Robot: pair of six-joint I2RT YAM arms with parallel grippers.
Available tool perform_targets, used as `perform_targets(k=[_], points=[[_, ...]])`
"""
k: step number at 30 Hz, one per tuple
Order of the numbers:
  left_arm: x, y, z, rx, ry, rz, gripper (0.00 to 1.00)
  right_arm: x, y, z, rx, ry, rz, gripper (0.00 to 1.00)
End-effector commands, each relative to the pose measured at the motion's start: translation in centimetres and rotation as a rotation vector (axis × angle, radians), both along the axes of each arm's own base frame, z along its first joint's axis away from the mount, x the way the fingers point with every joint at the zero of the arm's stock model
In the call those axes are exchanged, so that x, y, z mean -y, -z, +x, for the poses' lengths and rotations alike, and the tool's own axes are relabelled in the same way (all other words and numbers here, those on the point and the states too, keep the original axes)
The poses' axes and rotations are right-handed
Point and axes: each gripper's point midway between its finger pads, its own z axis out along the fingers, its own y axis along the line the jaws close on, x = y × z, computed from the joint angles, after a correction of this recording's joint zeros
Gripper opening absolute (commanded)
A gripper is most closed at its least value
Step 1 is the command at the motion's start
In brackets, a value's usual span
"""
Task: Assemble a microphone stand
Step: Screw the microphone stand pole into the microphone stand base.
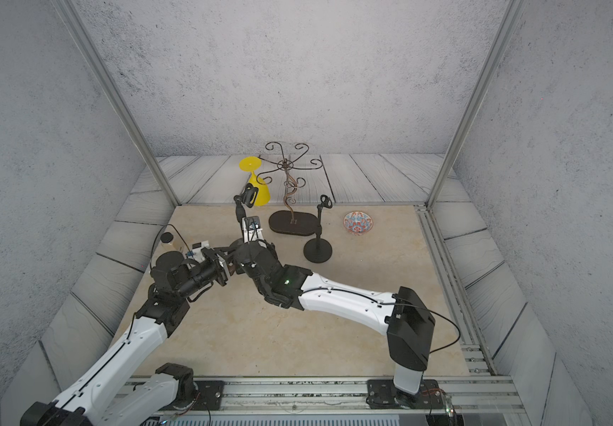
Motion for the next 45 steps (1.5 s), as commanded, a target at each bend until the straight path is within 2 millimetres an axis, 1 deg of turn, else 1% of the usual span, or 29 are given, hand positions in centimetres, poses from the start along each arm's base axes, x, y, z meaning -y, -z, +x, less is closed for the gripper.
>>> perform_targets(k=[1,3,4,6,7,8,9,11,14,17,21,28,30,36,38,40,42,43,45], points=[[0.9,-5.8,-1.4,0.206,0.077,-0.068,0.00,0.9,-2.3,-1.9,0.070,-0.228,0.058,0.76],[0.9,-5.8,-1.4,0.203,0.078,-0.069,0.00,1.7,-2.9,-3.5,0.076,-0.438,0.070,0.83],[0.9,-5.8,-1.4,0.204,0.078,-0.069,0.00,2.3,-3.1,-3.9,0.080,-0.493,0.082,0.84],[0.9,-5.9,-1.3,0.204,0.080,-0.069,0.00,3.8,-3.7,-3.9,0.093,-0.575,0.095,0.83],[0.9,-6.0,-1.3,0.206,0.082,-0.069,0.00,4.3,-3.6,-3.6,0.093,-0.597,0.086,0.80],[1.0,-6.0,-1.4,0.207,0.085,-0.069,0.00,4.7,-3.6,-3.4,0.102,-0.634,0.066,0.75],[1.0,-6.0,-1.4,0.207,0.086,-0.069,0.00,5.0,-3.4,-3.3,0.122,-0.683,0.040,0.71],[1.0,-6.1,-1.5,0.208,0.091,-0.071,0.00,5.2,-3.0,-3.1,0.147,-0.764,0.018,0.67],[1.1,-6.4,-1.5,0.210,0.094,-0.076,0.00,4.8,-3.4,-3.1,0.134,-0.898,0.053,0.63],[1.1,-6.7,-1.5,0.214,0.095,-0.078,0.00,4.0,-3.3,-2.5,0.120,-0.949,0.040,0.59],[1.1,-7.0,-1.5,0.221,0.096,-0.079,0.00,2.9,-3.1,-1.5,0.115,-0.974,0.030,0.56],[1.1,-7.3,-1.5,0.228,0.096,-0.083,0.00,1.7,-2.3,-0.6,0.090,-1.009,0.024,0.51],[1.1,-7.4,-1.5,0.229,0.096,-0.083,0.00,1.3,-2.2,-0.4,0.074,-1.025,0.032,0.47],[1.1,-7.4,-1.6,0.231,0.094,-0.083,0.00,0.7,-2.4,0.1,0.065,-1.023,0.063,0.23],[1.1,-7.4,-1.5,0.232,0.093,-0.082,0.00,0.6,-2.2,0.2,0.050,-1.003,0.075,0.14],[1.0,-7.3,-1.6,0.230,0.092,-0.081,0.00,0.7,-2.0,0.2,0.043,-0.972,0.081,0.08],[1.1,-7.2,-1.5,0.228,0.093,-0.081,0.00,0.8,-1.5,0.5,0.028,-0.878,0.072,0.00],[1.0,-7.3,-1.6,0.229,0.093,-0.082,0.00,0.9,-1.3,0.6,0.025,-0.829,0.070,0.00],[1.0,-7.2,-1.6,0.227,0.090,-0.081,0.00,1.1,-0.5,0.8,0.021,-0.677,0.061,0.00]])
